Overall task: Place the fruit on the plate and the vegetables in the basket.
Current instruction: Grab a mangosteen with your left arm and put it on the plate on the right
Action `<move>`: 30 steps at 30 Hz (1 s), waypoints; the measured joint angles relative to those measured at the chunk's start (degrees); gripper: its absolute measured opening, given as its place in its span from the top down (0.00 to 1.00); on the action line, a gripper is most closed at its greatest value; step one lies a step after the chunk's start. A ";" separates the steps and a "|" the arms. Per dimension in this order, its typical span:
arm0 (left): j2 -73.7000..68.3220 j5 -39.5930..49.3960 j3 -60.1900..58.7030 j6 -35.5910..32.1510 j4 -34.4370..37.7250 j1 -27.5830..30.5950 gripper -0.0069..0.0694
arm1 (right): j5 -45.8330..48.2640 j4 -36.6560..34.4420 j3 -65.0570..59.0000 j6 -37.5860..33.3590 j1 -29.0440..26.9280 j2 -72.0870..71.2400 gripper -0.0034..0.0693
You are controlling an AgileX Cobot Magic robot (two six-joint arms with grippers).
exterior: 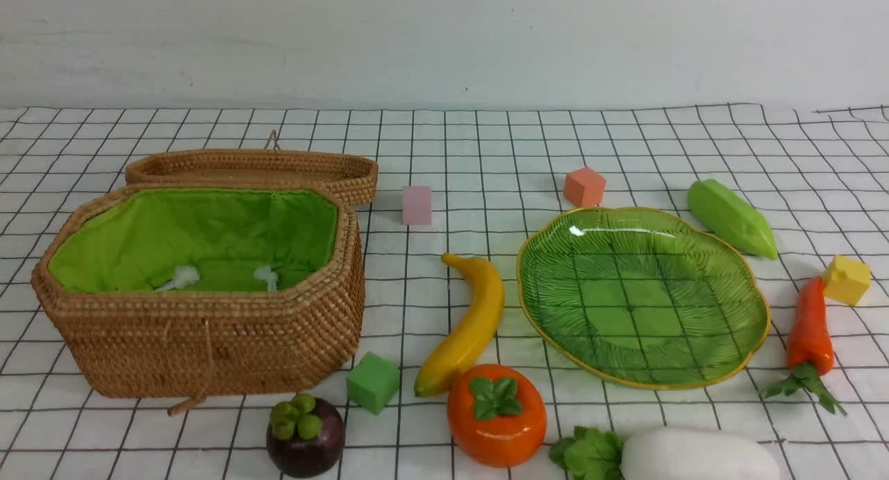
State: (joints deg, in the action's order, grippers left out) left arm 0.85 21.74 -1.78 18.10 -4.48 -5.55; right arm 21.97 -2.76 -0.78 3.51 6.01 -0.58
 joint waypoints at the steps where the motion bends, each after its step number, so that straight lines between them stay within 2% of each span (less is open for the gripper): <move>1: 0.00 0.00 0.00 0.00 0.00 0.00 0.60 | 0.00 0.00 0.00 0.00 0.00 0.00 0.62; 25: 0.00 0.00 0.00 0.00 0.00 0.00 0.60 | 0.00 0.00 0.00 0.00 0.00 0.00 0.62; 28: 0.00 -2.01 0.00 0.06 0.62 0.00 0.60 | 0.00 0.00 0.00 0.00 0.00 0.00 0.62; 30: 0.00 -7.94 0.00 1.45 3.79 0.00 0.60 | 0.00 0.00 0.00 0.00 0.00 0.00 0.62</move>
State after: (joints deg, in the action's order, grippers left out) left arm 0.85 13.80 -1.78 19.55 -0.69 -5.55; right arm 21.97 -2.76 -0.78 3.51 6.01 -0.58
